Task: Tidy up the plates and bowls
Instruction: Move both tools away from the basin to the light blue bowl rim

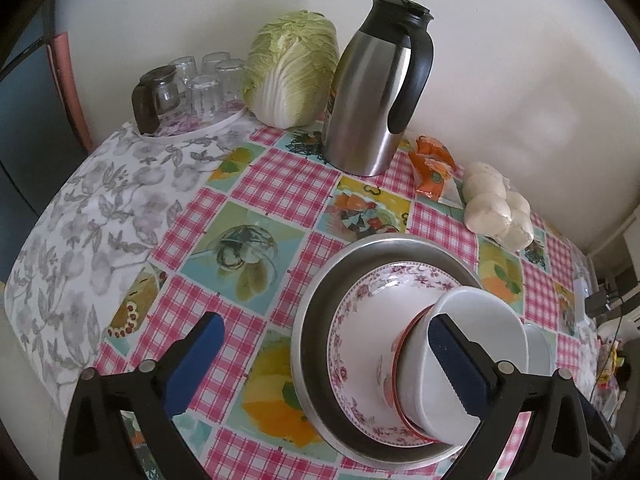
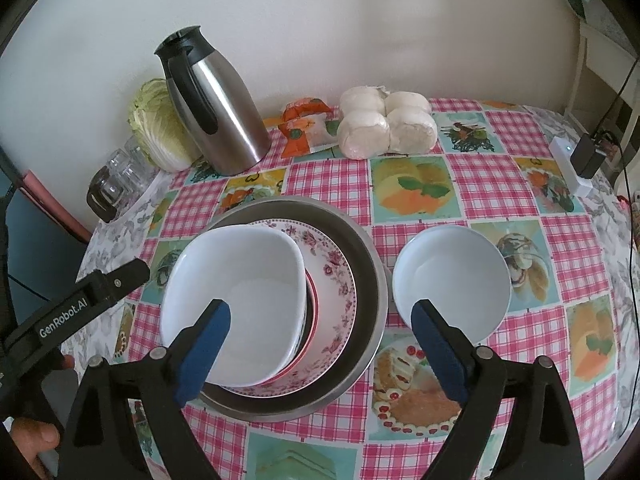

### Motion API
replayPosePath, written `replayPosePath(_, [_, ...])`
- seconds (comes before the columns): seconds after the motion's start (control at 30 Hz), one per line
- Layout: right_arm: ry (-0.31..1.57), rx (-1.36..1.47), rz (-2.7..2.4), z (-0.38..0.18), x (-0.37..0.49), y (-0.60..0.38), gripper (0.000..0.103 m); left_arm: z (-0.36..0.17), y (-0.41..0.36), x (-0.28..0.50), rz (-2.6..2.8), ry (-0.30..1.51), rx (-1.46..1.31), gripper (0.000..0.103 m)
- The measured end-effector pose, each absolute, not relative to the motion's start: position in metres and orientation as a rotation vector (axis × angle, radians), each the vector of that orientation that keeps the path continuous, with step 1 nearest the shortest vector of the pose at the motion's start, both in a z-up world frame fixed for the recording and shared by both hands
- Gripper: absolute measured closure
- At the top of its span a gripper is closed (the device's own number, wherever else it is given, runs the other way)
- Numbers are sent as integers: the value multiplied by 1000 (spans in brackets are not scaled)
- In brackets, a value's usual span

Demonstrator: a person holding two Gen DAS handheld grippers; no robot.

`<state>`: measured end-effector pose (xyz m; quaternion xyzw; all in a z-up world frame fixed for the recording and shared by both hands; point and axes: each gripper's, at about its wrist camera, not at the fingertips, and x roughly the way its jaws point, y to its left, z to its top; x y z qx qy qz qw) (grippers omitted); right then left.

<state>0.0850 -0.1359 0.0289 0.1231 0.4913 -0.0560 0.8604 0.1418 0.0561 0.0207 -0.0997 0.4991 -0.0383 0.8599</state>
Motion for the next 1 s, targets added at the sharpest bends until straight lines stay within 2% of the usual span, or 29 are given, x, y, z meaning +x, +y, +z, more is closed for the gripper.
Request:
replayPosePath(0.33, [943,219,-113,46,65,-144,10,25,51,120,-87,1020,-189,0])
replayPosePath(1.0, [952,232,-131,50,16,-176,9,21,10,55,-174,961,-103,0])
